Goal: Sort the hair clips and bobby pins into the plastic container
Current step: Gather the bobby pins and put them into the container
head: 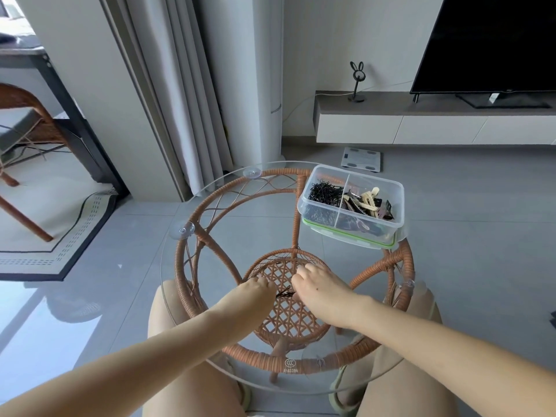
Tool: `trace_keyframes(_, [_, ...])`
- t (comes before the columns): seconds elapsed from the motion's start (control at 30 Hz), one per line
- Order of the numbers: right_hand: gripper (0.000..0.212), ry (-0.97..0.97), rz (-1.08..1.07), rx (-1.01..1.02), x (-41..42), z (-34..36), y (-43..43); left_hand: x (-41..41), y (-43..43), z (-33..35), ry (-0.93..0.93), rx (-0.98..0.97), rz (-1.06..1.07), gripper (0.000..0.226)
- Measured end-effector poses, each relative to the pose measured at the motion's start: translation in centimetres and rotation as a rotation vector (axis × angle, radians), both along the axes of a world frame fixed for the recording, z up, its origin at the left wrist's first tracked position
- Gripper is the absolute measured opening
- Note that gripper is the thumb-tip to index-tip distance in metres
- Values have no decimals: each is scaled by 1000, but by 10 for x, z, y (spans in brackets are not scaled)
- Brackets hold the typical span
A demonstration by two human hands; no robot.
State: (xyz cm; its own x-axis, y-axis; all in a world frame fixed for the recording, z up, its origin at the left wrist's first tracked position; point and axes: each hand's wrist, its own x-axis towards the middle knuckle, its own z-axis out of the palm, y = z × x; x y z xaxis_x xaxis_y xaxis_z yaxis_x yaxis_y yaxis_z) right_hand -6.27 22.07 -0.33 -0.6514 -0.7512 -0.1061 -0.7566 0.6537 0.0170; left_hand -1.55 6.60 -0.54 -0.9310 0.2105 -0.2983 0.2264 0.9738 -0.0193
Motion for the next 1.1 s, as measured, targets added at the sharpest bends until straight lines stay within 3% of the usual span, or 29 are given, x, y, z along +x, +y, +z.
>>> trace_keyframes(0.1, [26,30,-30,42,7,-2,-2,-6,7,5,-57,0,28,29])
trace_keyframes(0.23, [27,-109,-122,-42,5,2,11,-12,8,16,-138,34,74,22])
trace_keyframes(0.33, [12,-204,-230,-200,0,12,22,-13,3,17,-120,91,84,13])
trace_keyframes(0.5, [25,-370,-479,-503,-30,42,35,-24,-1,30,-130,230,167,9])
trace_keyframes(0.67, [45,-282,-823,-787,-104,67,37,-73,7,79,-9,507,304,11])
trace_keyframes(0.73, [41,-305,-920,-773,-133,69,28,-102,18,96,13,606,356,18])
trace_keyframes(0.83, [16,-360,-1014,-703,-166,72,12,-158,36,109,21,692,430,20])
trace_keyframes(0.9, [12,-438,-1058,-738,-178,73,7,-188,47,109,28,691,467,23])
trace_keyframes(0.97, [22,-543,-1090,-765,-184,74,7,-211,56,102,41,612,459,28])
trace_keyframes(1.1, [28,-650,-1004,-829,-187,74,12,-232,65,86,15,448,391,36])
